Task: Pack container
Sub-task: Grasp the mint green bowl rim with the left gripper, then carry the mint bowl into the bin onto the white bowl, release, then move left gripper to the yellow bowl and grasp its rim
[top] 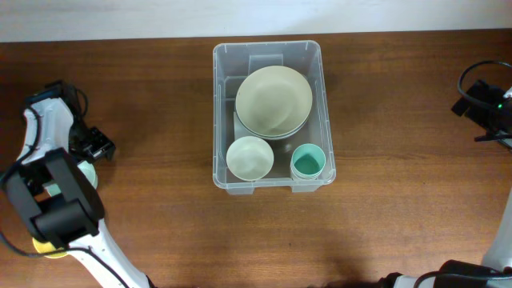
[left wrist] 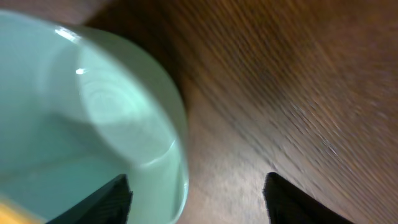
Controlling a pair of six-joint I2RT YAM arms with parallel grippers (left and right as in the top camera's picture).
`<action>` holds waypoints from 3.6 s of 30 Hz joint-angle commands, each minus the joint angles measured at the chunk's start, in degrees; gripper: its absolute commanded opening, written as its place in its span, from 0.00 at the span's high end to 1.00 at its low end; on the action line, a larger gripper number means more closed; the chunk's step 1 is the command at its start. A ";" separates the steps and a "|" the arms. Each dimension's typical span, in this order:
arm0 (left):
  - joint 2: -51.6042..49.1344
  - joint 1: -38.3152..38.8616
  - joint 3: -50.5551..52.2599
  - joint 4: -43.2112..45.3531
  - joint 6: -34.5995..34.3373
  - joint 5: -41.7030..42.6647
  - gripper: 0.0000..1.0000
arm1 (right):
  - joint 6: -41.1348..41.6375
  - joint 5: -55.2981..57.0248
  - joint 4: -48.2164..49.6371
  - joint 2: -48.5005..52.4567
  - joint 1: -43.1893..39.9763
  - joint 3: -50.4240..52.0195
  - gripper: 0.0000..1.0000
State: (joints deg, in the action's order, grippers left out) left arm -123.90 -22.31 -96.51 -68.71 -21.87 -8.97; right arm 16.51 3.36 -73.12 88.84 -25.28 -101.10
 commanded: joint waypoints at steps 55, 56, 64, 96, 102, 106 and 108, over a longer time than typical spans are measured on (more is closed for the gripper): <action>-1.16 61.42 -17.97 -10.43 1.81 6.62 0.99 | 0.28 -0.13 -0.17 0.15 -0.24 -0.44 0.01; -1.62 61.42 -17.97 -10.47 1.84 6.64 0.98 | 0.28 -0.13 -0.17 0.15 -0.24 -0.44 0.01; 0.57 58.99 -21.73 -15.10 1.75 5.73 0.32 | 0.28 -0.13 -0.15 0.15 -0.24 -0.44 0.01; 32.79 -6.56 18.38 -7.69 -5.64 -1.81 0.16 | 0.28 -0.15 -0.15 0.15 -0.24 -0.44 0.01; 32.74 -10.19 31.91 4.37 -4.44 -0.20 0.16 | 0.28 -0.15 -0.15 0.15 -0.24 -0.44 0.01; 32.50 -10.49 38.45 13.66 -1.64 0.44 0.17 | 0.28 -0.15 -0.15 0.15 -0.24 -0.44 0.01; 31.82 -10.49 39.80 16.37 -0.74 0.68 0.17 | 0.28 -0.15 -0.15 0.15 -0.24 -0.44 0.01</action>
State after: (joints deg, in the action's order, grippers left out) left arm -91.53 -32.56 -58.52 -54.24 -25.30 -9.69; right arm 16.51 3.33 -73.30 88.84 -25.28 -101.10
